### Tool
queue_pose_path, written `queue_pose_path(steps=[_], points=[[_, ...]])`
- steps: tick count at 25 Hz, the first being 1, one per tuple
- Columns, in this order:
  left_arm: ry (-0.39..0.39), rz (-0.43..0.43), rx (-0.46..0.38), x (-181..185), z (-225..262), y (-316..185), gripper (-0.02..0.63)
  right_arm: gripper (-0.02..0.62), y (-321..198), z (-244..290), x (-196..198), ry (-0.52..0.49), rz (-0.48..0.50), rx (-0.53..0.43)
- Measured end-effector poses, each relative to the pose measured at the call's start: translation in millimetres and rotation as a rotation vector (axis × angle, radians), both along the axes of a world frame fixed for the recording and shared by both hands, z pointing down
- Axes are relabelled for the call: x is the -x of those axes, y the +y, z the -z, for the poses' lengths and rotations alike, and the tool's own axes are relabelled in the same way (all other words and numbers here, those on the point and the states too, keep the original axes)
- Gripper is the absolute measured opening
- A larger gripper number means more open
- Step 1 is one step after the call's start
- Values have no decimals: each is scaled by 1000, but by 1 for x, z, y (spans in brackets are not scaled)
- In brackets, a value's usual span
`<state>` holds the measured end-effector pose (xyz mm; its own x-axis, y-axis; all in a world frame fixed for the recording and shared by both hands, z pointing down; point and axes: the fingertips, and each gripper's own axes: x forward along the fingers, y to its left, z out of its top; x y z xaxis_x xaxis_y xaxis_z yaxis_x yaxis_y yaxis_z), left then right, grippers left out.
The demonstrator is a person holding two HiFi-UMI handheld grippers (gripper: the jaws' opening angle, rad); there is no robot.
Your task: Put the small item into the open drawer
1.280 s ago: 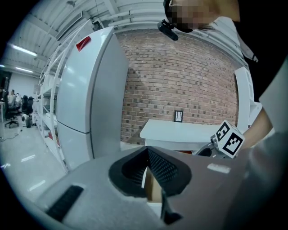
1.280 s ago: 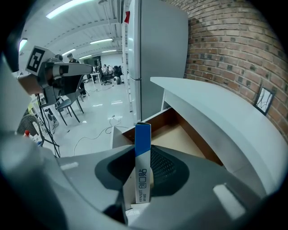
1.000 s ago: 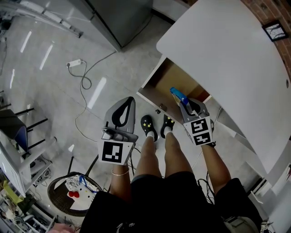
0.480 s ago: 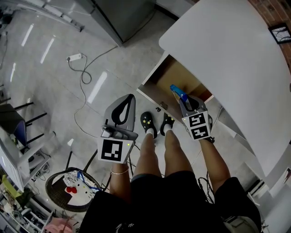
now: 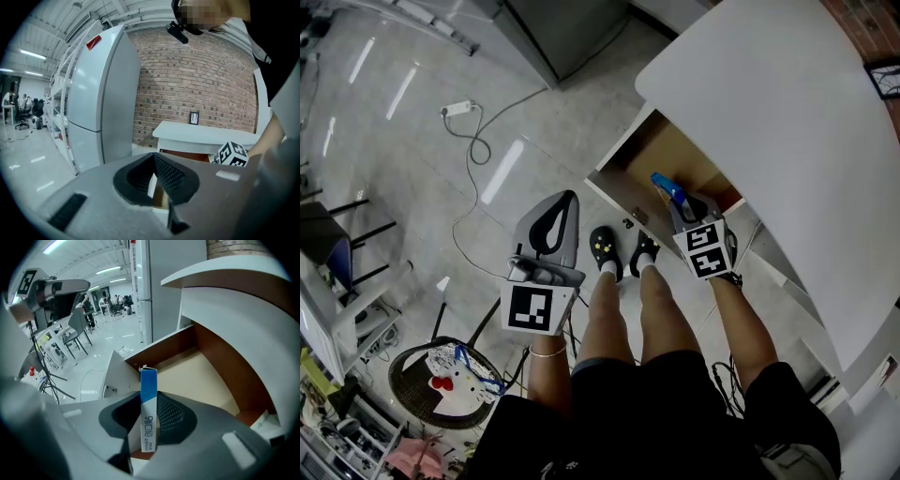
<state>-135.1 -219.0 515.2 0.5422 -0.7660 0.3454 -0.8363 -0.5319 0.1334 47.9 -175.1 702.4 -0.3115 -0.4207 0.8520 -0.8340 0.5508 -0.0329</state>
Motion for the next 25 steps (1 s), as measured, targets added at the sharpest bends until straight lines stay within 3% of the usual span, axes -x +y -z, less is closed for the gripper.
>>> queue_pose_path(steps=[25], points=[[27,21,28,4,-22,8,-9,103,-7,-57,12,64,51,111]])
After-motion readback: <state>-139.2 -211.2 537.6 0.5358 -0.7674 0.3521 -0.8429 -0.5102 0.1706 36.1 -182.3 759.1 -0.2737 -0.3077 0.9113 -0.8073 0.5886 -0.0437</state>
